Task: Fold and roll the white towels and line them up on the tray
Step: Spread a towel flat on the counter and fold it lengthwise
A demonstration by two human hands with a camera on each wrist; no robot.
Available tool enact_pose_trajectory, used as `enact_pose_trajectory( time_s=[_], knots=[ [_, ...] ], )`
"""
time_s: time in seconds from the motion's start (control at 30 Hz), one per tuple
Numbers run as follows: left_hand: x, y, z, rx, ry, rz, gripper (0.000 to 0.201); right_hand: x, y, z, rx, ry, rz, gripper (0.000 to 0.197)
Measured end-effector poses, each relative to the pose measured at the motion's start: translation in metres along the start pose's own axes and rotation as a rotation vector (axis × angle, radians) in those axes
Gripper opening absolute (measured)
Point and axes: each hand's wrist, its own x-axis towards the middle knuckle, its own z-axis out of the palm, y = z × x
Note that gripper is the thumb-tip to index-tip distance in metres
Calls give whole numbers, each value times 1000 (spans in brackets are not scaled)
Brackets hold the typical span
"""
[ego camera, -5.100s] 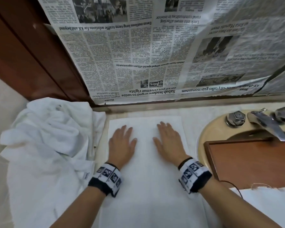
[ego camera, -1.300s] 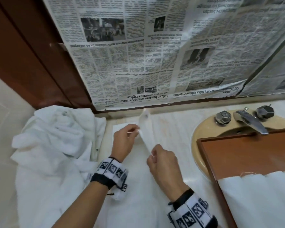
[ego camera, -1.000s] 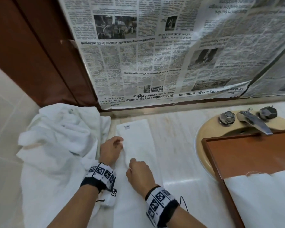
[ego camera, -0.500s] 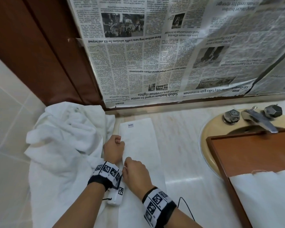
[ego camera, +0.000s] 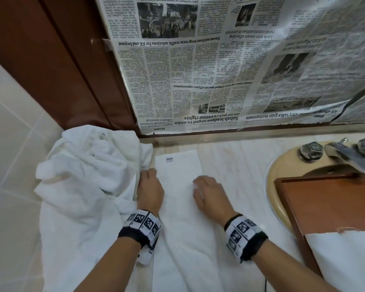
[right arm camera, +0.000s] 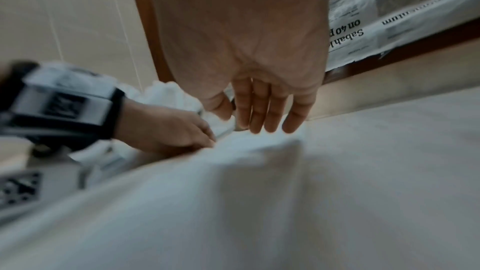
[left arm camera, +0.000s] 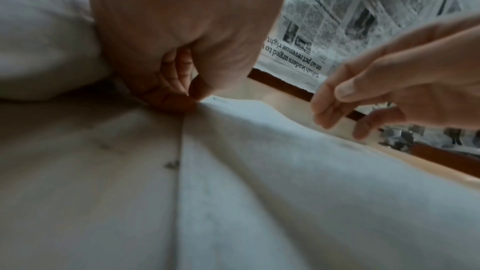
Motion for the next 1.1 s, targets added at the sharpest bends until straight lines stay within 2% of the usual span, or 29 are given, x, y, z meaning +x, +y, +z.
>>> enact_pose_trajectory(
  time_s=[0.07,0.13,0.2,0.3,0.4,0.5,0.57,0.63,0.7,0.77,0.83,0.97,1.03,1.1],
  knots=[
    [6,4,4,13,27,93,34,20,11,0,-71,-8,-17,48],
    [10,15,9,22,-57,140,44,42,9,3,-100,-132,4,60],
    [13,21,17,124,-185,160,52,58,4,12,-141,-252,-14,73],
    [20,10,26,259,-265,155,58,71,10,26,-232,-374,-54,76],
    [29,-2,26,193,-267,91,58,76,37,23,-258,-352,10,61],
    [33,-5,22,121,-260,52,69,71,57,7,-263,-306,138,58],
    [25,-2,18,107,-273,72,73,62,51,1,-218,-260,188,58],
    [10,3,19,188,-318,102,63,45,32,7,-185,-233,116,59],
    [-3,2,19,236,-341,105,60,24,12,23,-185,-309,-19,59],
    [-3,-2,19,204,-328,83,61,10,5,37,-242,-339,-78,60],
    [3,-8,18,156,-328,59,61,9,14,32,-290,-339,-40,61],
    [-3,-5,11,150,-320,56,61,3,44,0,-335,-354,131,60],
    [-21,0,6,181,-318,84,70,-4,47,-6,-271,-282,187,60],
    [-45,3,11,218,-339,132,72,-14,32,-2,-238,-188,137,59]
  ],
)
